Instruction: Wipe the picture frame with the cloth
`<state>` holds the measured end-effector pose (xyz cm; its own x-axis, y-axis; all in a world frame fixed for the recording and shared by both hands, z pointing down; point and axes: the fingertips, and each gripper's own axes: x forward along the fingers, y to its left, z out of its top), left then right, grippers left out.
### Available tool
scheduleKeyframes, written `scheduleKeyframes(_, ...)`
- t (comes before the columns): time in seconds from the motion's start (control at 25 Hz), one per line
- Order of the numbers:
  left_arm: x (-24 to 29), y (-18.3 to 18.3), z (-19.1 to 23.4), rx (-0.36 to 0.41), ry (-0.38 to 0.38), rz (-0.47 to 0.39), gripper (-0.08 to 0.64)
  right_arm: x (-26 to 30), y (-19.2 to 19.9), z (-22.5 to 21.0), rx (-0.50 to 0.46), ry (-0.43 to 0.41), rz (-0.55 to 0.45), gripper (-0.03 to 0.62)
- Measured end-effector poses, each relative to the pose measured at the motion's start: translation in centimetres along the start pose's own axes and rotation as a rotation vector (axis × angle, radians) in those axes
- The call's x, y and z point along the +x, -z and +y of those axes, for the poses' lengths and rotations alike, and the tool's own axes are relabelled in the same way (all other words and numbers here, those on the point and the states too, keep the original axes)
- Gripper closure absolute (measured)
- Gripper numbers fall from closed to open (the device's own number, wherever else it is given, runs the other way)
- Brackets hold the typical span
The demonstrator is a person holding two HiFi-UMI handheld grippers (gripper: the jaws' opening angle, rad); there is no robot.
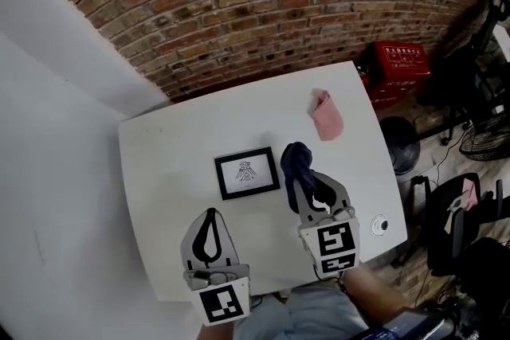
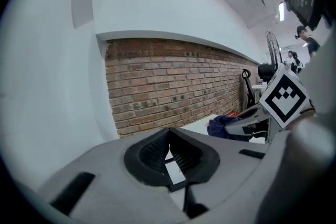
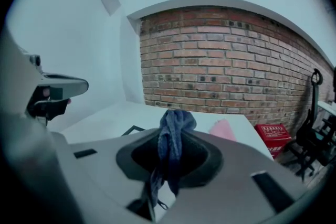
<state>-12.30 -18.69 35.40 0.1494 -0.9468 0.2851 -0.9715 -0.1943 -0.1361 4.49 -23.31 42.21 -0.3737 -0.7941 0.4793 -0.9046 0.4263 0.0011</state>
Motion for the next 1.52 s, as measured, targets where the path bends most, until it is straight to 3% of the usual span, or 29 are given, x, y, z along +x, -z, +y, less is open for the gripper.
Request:
scheduleKeyframes(0.36, -2.1, -1.5, 2.5, -0.012, -0.058, -0.024, 0.551, 0.7, -4.4, 3.0, -0.042, -0.053, -0.068, 0.515)
scheduleKeyframes(0.76, -2.8, -0.3, 6.9, -0.037, -0.124, -0.001, 0.551, 4.1, -6.3, 8.2, -0.086, -0.14, -0.069, 0.517)
scheduleKeyframes(1.24, -1.9, 5.5, 11.1, -0.099, -0.163, 0.112, 0.551, 10.4, -4.0, 13.1, -0.104, -0.219, 0.01, 0.515)
scheduleKeyframes(1.52, -1.0, 9.2, 10.7, -0.116, -0.125, 0.19, 0.551, 13.4, -0.4, 14.3, -0.096, -0.236, 0.091, 0.515)
